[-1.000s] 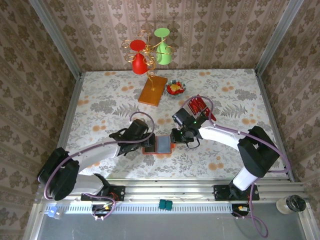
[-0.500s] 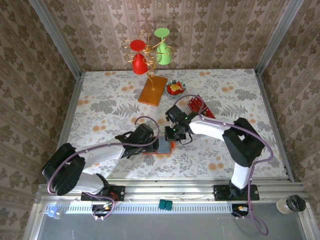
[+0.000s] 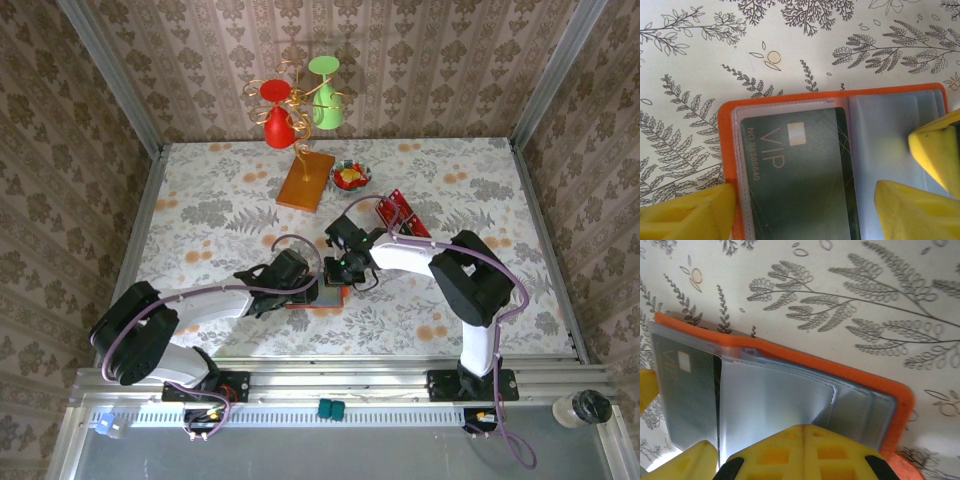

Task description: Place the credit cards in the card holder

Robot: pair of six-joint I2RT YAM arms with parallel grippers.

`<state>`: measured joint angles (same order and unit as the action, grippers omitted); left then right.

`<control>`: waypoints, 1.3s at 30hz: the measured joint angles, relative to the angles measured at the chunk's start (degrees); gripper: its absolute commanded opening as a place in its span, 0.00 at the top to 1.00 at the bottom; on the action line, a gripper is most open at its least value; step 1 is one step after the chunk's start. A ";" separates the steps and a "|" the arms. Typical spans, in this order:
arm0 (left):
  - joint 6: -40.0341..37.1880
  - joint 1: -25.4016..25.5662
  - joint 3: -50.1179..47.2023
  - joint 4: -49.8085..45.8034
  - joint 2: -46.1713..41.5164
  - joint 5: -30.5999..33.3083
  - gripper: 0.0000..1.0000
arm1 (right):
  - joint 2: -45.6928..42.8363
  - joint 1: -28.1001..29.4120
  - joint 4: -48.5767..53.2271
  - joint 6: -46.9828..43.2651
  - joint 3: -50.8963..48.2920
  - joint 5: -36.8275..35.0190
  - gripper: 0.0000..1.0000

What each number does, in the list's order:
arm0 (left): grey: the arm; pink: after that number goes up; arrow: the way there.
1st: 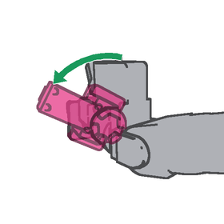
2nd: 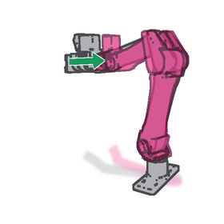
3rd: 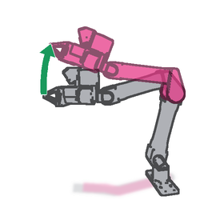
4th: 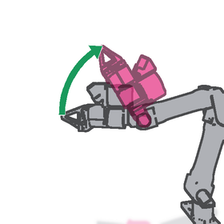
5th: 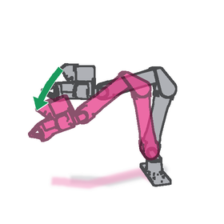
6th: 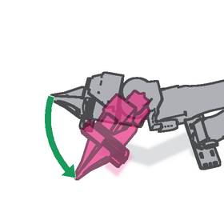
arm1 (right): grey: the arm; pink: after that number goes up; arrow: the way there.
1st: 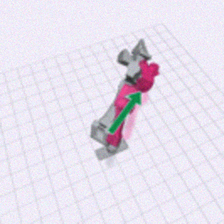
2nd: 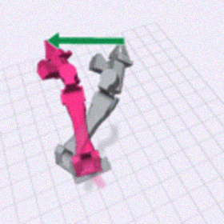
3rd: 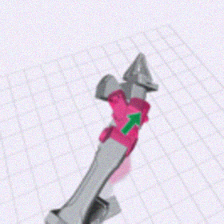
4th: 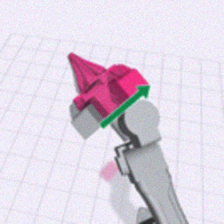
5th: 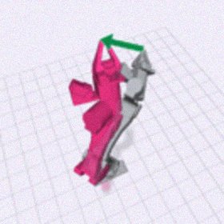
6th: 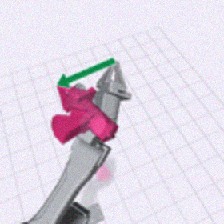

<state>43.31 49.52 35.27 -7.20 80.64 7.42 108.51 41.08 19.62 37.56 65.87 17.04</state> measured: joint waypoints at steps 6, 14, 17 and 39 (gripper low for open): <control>-0.63 0.02 0.00 0.26 0.00 -0.13 0.26 | 0.26 0.20 -0.79 0.63 0.04 0.42 0.99; -1.16 0.02 -0.04 0.46 1.46 0.00 0.32 | 0.35 0.24 -1.31 1.09 0.04 0.66 0.97; -1.44 0.02 -0.11 0.63 1.75 0.20 0.35 | 0.35 0.24 -1.29 1.27 0.11 0.85 0.94; -1.55 0.28 -1.20 2.78 1.81 1.40 0.38 | -1.86 -0.31 -2.95 3.87 -1.62 0.15 0.56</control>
<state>41.76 49.80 34.06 -4.43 82.46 8.82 106.65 40.77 16.67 41.43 64.25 17.19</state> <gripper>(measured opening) 0.626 0.423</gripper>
